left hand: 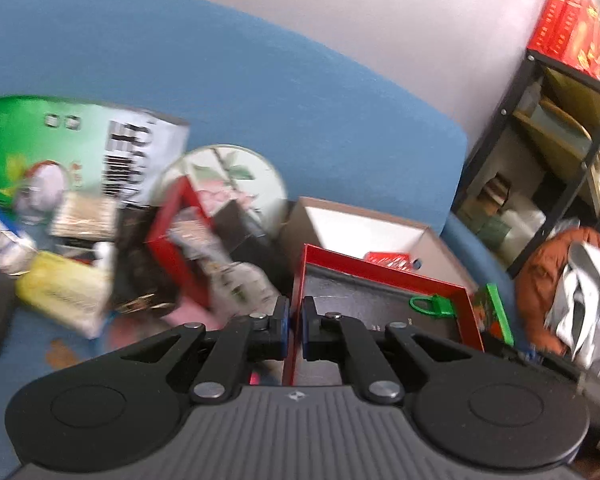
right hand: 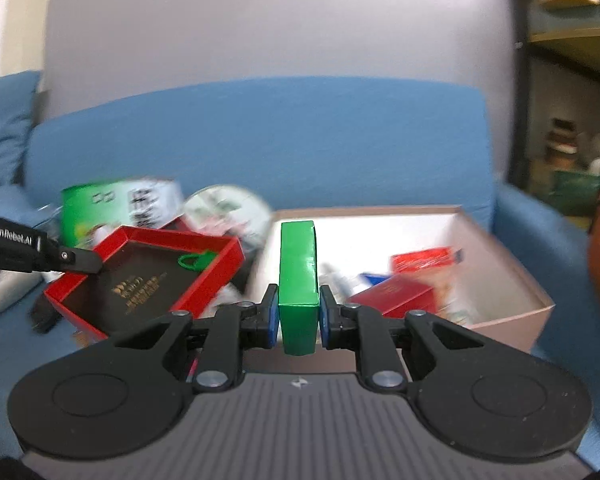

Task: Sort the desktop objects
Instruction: 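Carry the red box and tape roll into the cardboard box and release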

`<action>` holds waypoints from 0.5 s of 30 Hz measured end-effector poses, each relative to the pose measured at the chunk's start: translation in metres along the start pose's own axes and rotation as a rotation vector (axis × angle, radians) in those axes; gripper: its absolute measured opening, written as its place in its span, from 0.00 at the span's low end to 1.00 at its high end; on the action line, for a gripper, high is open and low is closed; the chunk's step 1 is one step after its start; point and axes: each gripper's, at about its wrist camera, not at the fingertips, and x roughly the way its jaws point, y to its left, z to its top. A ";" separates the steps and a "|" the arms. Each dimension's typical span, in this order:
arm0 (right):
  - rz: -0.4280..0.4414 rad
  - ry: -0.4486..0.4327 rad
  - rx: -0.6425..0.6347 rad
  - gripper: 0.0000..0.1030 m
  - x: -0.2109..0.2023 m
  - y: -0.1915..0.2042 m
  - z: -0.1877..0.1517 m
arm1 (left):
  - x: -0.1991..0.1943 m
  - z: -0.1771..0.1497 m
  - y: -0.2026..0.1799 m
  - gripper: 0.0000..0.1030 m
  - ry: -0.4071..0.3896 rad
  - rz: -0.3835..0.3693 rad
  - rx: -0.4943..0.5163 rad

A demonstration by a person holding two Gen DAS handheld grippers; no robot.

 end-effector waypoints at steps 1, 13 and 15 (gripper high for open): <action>-0.017 -0.003 0.007 0.17 0.003 -0.008 0.003 | 0.011 0.005 -0.005 0.03 0.012 0.000 -0.012; -0.224 0.072 0.044 0.17 0.064 -0.092 0.006 | 0.141 0.040 -0.069 0.04 0.107 0.094 0.028; -0.241 0.086 0.041 0.17 0.074 -0.101 0.005 | 0.159 0.042 -0.078 0.04 0.112 0.107 0.038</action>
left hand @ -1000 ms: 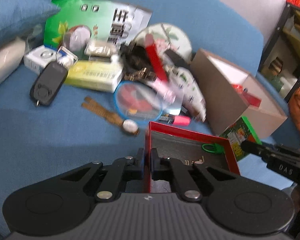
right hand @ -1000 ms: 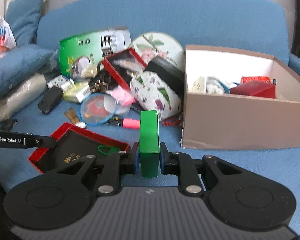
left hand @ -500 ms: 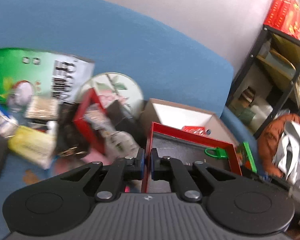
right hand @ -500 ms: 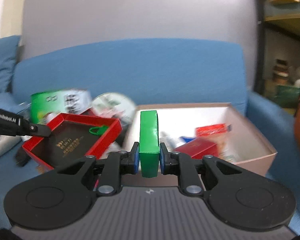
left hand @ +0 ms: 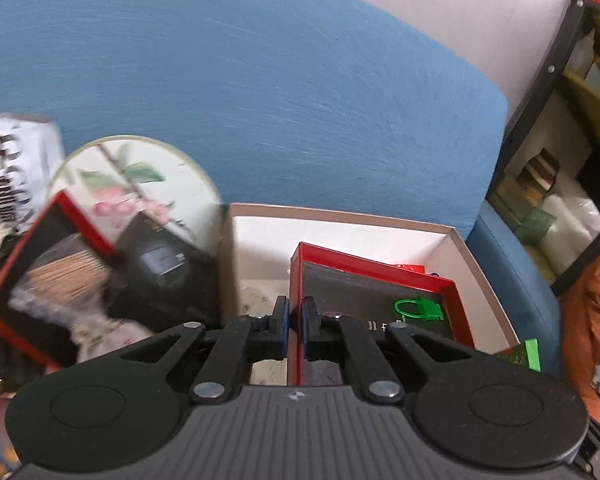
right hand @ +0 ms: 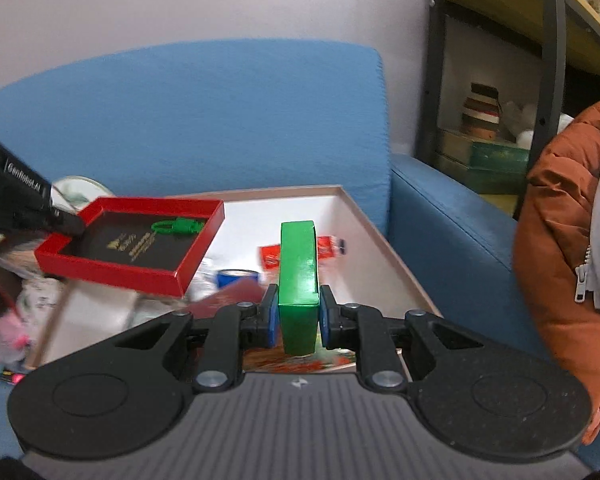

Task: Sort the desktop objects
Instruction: 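Carry the red box and tape roll into the cardboard box and release, then withdraw both tools from the box back toward the pile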

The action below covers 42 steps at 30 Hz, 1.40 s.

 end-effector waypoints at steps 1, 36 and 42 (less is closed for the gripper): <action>-0.008 0.007 -0.002 0.17 0.007 -0.003 0.000 | 0.008 0.001 -0.003 0.04 0.004 0.007 0.000; 0.023 -0.013 -0.007 0.95 0.002 0.009 -0.003 | -0.011 -0.017 -0.020 0.88 -0.026 -0.060 0.124; 0.054 -0.038 -0.032 0.95 -0.023 0.023 0.004 | -0.036 -0.024 -0.012 0.88 -0.044 -0.086 0.132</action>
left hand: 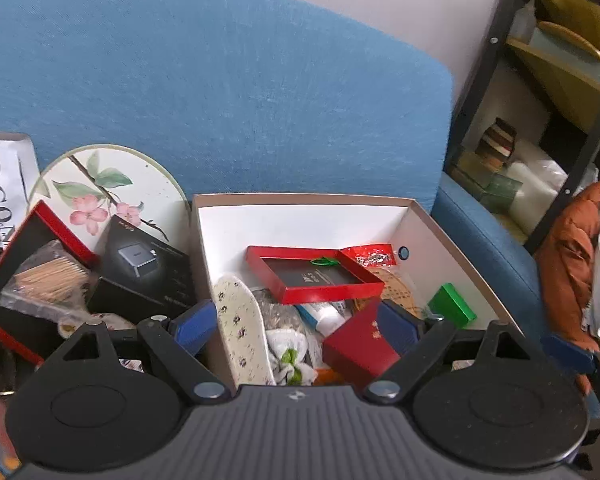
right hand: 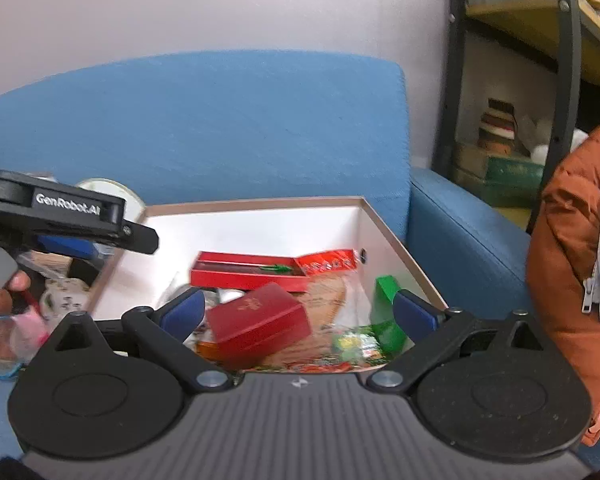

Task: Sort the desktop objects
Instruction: 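Withdraw both tools from the box back toward the pile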

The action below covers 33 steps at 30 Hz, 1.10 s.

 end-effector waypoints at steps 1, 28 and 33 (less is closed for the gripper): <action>0.011 -0.009 -0.007 0.95 -0.005 0.004 0.001 | -0.005 -0.002 0.001 0.88 -0.004 -0.002 0.006; 0.388 0.110 -0.245 0.93 -0.027 0.180 -0.096 | -0.122 -0.175 0.171 0.80 -0.063 0.191 -0.098; 0.451 0.118 -0.348 0.83 -0.003 0.199 -0.098 | -0.105 -0.167 0.189 0.72 -0.063 0.209 -0.135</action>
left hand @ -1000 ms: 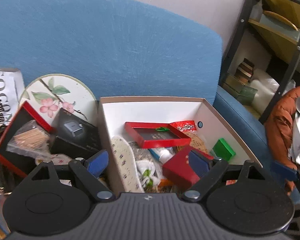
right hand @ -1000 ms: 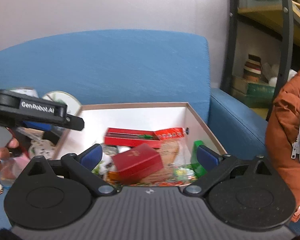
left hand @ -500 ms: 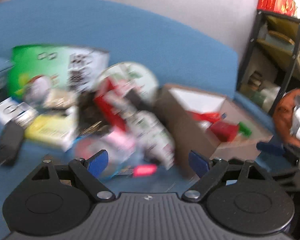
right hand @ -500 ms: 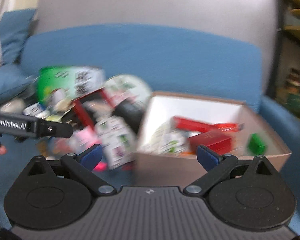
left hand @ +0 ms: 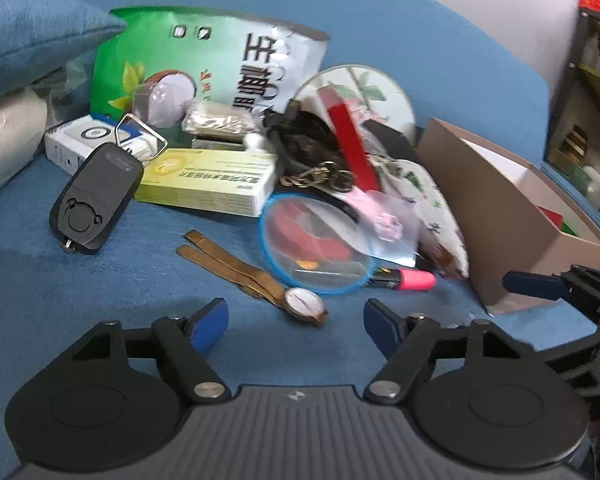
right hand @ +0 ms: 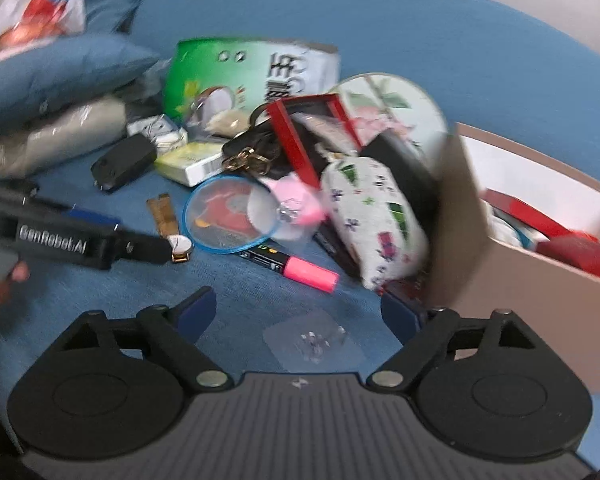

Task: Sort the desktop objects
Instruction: 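Withdraw both tools from the box back toward the pile, then grasp the gold-strap watch with the left tool while the right tool grasps the pink highlighter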

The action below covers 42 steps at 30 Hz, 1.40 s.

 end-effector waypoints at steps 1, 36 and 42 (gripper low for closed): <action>0.014 0.007 -0.017 0.80 0.007 0.000 0.001 | 0.004 0.002 0.002 0.72 0.006 0.004 -0.014; 0.099 0.028 -0.152 0.43 0.036 0.029 0.016 | 0.003 0.004 0.003 0.50 0.053 0.028 -0.105; 0.123 0.080 -0.047 0.28 0.049 0.017 0.001 | 0.026 0.006 -0.012 0.46 0.039 0.086 -0.042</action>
